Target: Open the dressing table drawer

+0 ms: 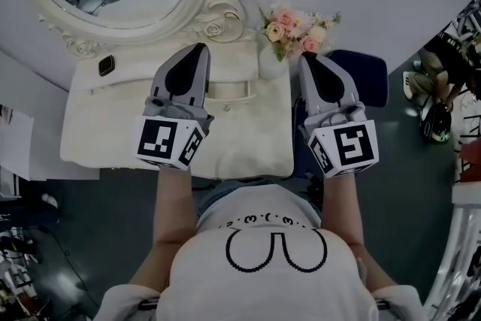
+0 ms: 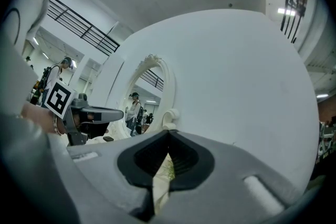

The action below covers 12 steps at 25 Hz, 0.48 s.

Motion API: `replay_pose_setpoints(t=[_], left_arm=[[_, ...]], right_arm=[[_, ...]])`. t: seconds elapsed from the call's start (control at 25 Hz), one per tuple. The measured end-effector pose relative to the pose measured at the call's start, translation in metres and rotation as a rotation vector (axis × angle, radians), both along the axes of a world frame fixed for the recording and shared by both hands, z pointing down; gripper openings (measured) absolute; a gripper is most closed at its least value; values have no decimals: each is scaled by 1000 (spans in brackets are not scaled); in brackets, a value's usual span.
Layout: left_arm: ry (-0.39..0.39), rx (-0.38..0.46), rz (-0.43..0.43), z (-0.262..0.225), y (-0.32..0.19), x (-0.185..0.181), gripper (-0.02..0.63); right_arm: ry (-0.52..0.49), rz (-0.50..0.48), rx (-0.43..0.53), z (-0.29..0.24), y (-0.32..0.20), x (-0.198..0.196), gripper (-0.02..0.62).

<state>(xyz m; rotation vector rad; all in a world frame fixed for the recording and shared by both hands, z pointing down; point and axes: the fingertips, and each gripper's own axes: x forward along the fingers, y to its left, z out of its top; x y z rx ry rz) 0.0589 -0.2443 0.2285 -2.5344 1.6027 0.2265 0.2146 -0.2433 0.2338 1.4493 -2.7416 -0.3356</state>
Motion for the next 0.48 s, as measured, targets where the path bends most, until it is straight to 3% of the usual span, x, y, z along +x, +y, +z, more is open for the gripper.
replay_pose_setpoints(t=[0.48], left_arm=[[-20,0,16,6,-4,0,-2]], right_arm=[[19,-12,-10,4,-4,-6,0]])
